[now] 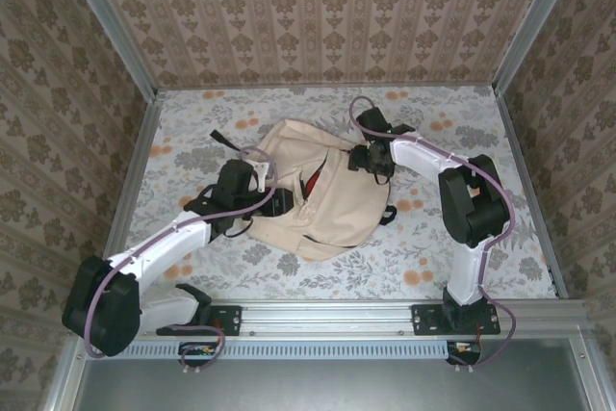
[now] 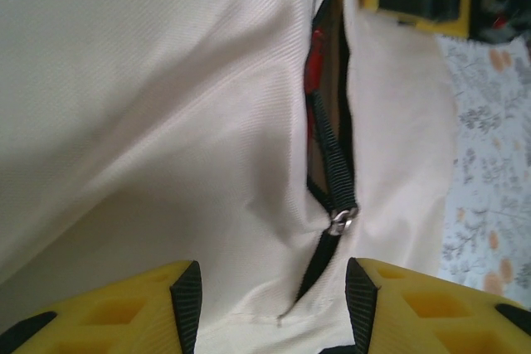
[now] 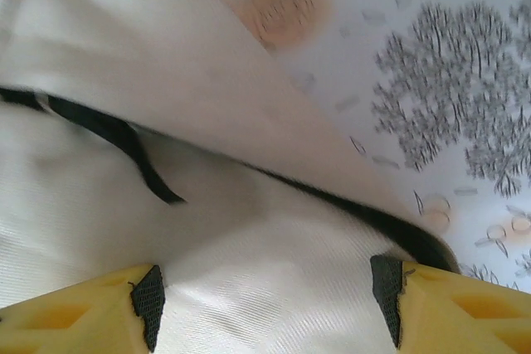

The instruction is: Pack books, pencil case, and school supplies into a backpack

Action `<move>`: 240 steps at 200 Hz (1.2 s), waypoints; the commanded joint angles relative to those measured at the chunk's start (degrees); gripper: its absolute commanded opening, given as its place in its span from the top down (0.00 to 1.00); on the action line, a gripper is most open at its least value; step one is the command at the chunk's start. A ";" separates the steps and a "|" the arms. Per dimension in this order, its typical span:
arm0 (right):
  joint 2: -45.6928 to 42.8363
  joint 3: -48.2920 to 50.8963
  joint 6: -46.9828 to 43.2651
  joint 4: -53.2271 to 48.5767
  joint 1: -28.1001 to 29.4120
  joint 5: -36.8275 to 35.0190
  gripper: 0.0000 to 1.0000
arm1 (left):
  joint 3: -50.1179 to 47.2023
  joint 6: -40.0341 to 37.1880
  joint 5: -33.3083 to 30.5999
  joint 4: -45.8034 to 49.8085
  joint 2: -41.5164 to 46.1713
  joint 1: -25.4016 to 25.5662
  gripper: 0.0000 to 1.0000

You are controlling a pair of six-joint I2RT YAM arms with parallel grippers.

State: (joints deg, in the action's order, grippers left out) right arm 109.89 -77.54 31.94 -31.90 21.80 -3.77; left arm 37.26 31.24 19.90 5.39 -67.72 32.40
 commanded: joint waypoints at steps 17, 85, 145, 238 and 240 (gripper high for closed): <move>-6.08 8.82 1.44 -3.96 0.26 -0.93 0.29 | 1.96 5.83 2.22 -2.99 0.66 1.31 0.49; -21.00 27.19 9.03 0.42 0.65 7.69 0.34 | 7.87 2.28 -3.47 2.45 -3.09 6.55 0.53; -33.61 26.22 6.77 -1.10 0.91 7.86 0.34 | 12.46 0.39 -14.54 14.09 -5.06 7.44 0.57; -21.56 8.48 -5.96 4.13 18.08 13.49 0.50 | 1.03 7.96 -13.75 9.00 -5.84 -3.44 0.78; -21.07 8.02 -6.07 4.06 18.38 13.52 0.50 | 0.95 8.00 -13.86 8.91 -6.04 -3.58 0.78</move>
State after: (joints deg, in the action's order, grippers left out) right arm 83.07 -64.77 31.16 -28.36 36.42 6.76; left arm 39.11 37.08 6.17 16.29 -71.88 30.37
